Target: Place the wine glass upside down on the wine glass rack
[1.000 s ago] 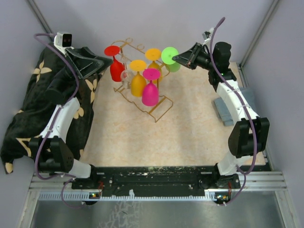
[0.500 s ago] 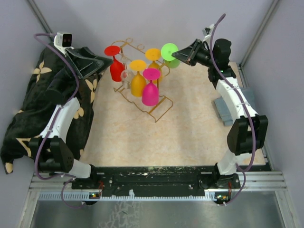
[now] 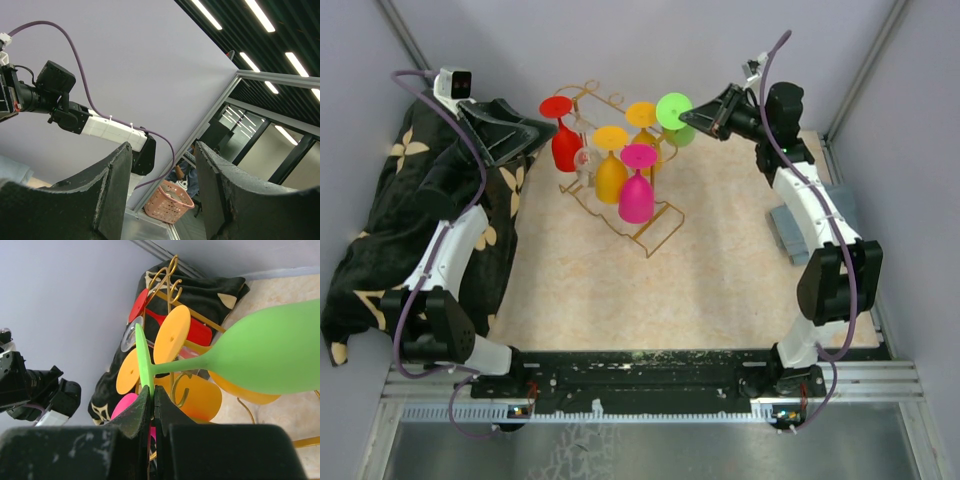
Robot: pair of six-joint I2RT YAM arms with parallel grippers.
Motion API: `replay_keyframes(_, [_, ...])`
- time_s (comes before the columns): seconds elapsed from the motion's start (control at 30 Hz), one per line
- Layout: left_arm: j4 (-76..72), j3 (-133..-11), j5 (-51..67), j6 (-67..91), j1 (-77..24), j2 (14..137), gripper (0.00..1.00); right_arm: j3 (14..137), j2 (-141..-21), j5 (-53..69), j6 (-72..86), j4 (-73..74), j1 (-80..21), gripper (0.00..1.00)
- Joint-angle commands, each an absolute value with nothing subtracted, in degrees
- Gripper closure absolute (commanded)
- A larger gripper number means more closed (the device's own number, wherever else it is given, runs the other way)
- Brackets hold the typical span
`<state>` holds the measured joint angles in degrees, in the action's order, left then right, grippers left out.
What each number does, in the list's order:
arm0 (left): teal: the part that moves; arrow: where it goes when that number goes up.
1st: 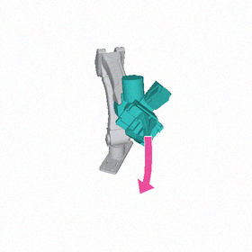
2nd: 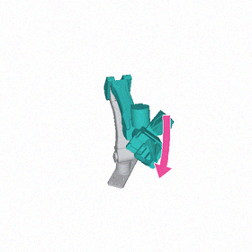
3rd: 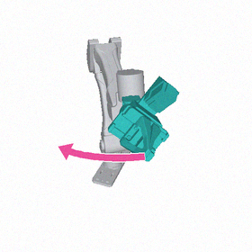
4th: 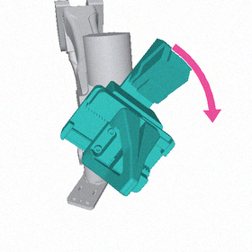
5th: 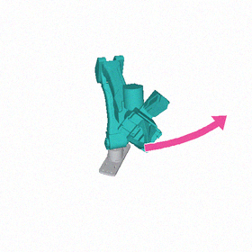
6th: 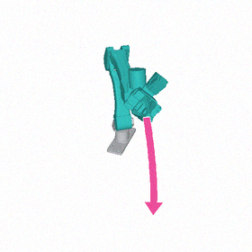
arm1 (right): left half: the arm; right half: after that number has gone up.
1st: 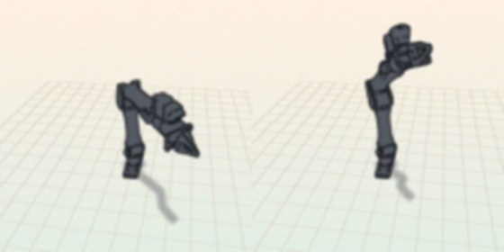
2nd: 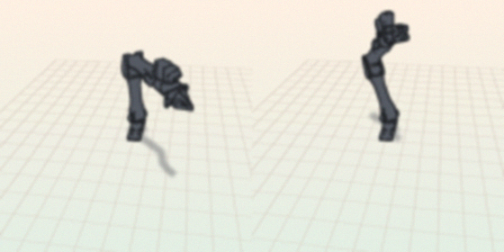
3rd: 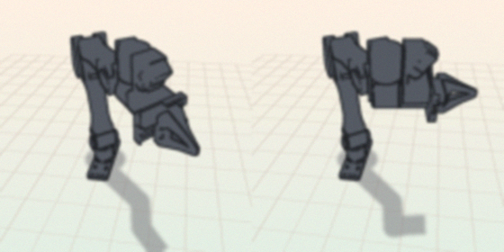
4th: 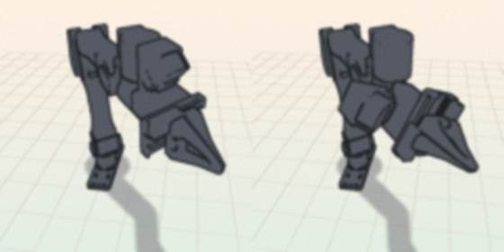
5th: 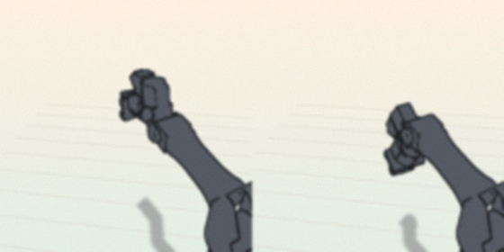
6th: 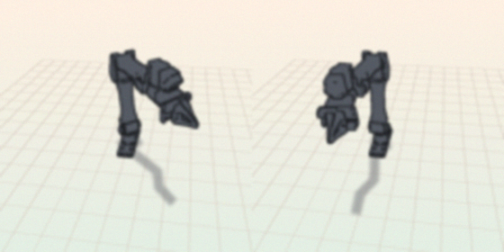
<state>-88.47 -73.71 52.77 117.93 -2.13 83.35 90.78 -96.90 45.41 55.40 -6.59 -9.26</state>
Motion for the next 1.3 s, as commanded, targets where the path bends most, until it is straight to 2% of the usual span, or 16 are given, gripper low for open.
replay_keyframes(0.0, [-102.6,-73.7,53.2,118.3,-1.9,83.2,0.41,90.3,-95.1,46.7,55.6,-10.1,-10.3,1.0])
replay_keyframes(0.73, [-102.6,-73.6,53.0,117.9,-1.9,84.0,0.41,82.1,-87.9,46.8,56.8,-12.0,-10.4,1.0])
replay_keyframes(1.27, [-102.5,-73.3,53.3,117.9,-2.0,83.3,0.41,85.1,-92.1,47.4,57.8,-11.9,-12.6,1.0])
